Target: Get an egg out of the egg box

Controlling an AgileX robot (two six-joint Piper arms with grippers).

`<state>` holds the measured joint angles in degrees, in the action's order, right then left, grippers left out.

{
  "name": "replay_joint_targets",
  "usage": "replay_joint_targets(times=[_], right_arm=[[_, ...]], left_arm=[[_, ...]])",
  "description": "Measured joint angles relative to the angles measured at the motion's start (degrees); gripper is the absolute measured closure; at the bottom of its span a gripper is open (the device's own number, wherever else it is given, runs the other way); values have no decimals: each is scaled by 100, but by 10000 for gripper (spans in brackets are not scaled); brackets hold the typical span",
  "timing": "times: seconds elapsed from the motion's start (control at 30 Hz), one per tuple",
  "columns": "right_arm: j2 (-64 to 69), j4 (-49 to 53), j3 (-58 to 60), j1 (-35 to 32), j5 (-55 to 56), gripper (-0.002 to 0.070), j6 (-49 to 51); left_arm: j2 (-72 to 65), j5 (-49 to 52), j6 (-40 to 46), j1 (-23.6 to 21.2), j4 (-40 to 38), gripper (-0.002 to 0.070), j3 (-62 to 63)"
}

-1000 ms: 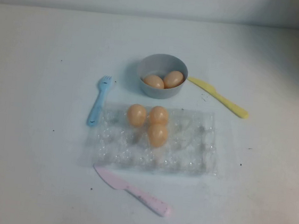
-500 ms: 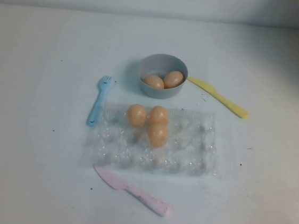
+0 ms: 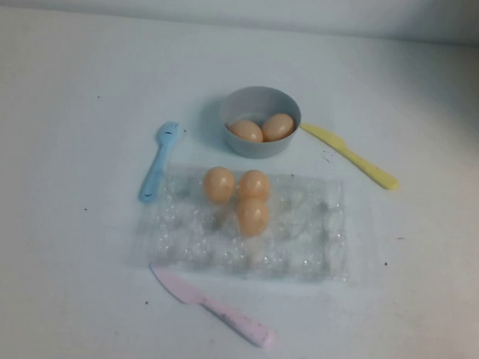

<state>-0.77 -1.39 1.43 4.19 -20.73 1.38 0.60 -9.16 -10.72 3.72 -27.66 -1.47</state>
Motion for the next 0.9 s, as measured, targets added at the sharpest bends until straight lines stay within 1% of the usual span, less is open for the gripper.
replay_joint_targets(times=[0.33,0.43,0.5,0.57,0.63,0.7,0.83,0.9], right_arm=[[0,0,0,0,0,694,0],[0,0,0,0,0,694,0],[0,0,0,0,0,694,0],[0,0,0,0,0,694,0],[0,0,0,0,0,694,0],[0,0,0,0,0,694,0],[0,0,0,0,0,694,0],[0,0,0,0,0,694,0]], left_arm=[[0,-268,-217,0,-248,678,0],[0,106,-217,0,-268,678,0],[-100,731,-114,0,-224,678,80],[-391,1324,143,0,-75,678,351],[-909,1987,645,0,65,678,867],[-1394,2361,1180,0,121,678,1353],[-2449,2836,2379,0,221,678,2313],[-3005,2908,2708,0,401,678,2704]])
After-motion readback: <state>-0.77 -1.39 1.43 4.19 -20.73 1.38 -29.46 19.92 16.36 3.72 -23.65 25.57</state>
